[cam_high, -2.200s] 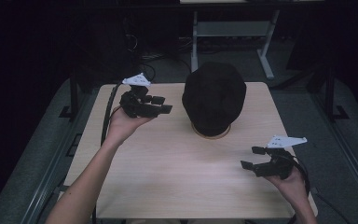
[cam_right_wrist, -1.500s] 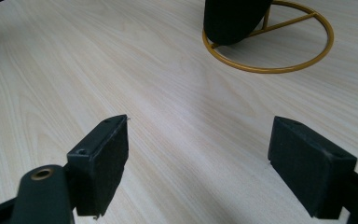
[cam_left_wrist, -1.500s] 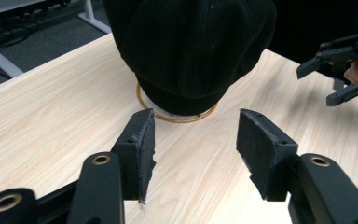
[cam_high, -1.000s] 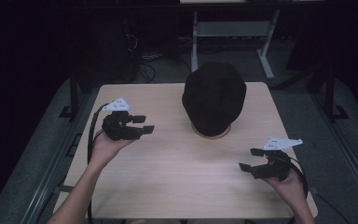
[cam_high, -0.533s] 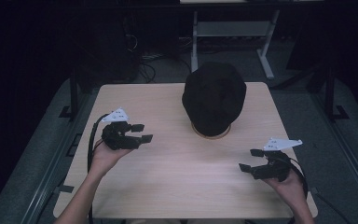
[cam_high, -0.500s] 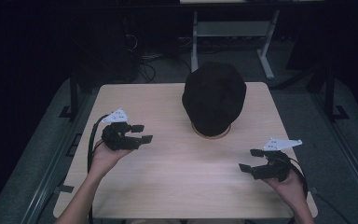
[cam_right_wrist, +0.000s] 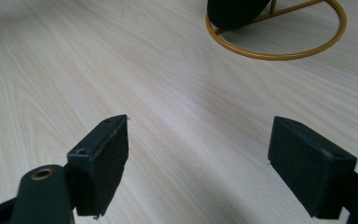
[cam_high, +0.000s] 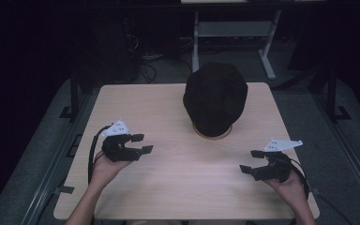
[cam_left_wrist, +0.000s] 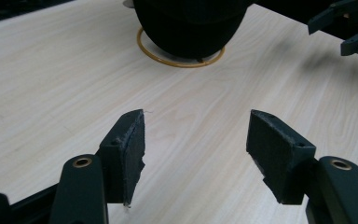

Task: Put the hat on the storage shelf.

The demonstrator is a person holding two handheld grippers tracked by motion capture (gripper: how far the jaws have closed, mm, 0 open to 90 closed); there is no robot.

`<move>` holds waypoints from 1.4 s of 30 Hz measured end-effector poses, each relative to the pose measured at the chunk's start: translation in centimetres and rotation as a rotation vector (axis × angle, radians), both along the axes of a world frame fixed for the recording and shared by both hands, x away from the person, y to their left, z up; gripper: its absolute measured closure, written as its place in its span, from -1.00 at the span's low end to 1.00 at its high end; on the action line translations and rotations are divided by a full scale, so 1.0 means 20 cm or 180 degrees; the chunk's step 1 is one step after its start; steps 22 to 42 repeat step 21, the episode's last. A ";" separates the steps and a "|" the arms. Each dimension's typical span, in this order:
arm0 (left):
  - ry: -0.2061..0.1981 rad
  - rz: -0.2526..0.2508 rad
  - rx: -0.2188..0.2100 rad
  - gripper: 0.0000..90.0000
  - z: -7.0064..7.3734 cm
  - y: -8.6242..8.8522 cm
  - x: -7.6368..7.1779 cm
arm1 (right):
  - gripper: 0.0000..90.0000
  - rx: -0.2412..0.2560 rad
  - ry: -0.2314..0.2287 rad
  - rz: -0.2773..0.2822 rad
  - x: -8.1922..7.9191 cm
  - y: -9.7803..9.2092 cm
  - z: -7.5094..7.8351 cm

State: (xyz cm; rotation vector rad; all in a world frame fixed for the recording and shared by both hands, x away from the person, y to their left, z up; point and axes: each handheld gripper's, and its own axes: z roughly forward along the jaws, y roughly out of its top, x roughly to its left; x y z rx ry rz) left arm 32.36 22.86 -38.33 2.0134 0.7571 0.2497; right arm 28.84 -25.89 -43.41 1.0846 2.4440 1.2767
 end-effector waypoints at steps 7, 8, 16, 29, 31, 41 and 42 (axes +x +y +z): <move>-0.0026 0.0042 0.0011 -0.20 -0.08 0.02 -0.04 | -0.55 -0.0018 0.0040 0.0022 0.00 0.01 0.00; -0.0030 0.0056 -0.0004 -0.20 -0.09 0.02 -0.05 | -0.55 -0.0023 0.0036 0.0028 0.00 0.01 -0.01; 0.0043 0.0102 -0.0018 -0.29 -0.20 0.05 -0.09 | -0.55 -0.0027 0.0041 0.0062 0.00 0.02 -0.01; 0.0074 0.0107 0.0054 -0.40 -0.23 0.04 -0.08 | -0.55 -0.0035 0.0009 0.0057 0.00 0.03 -0.01; 0.0074 0.0107 0.0054 -0.40 -0.23 0.04 -0.08 | -0.55 -0.0035 0.0009 0.0057 0.00 0.03 -0.01; 0.0074 0.0107 0.0054 -0.40 -0.23 0.04 -0.08 | -0.55 -0.0035 0.0009 0.0057 0.00 0.03 -0.01; 0.0074 0.0107 0.0054 -0.40 -0.23 0.04 -0.08 | -0.55 -0.0035 0.0009 0.0057 0.00 0.03 -0.01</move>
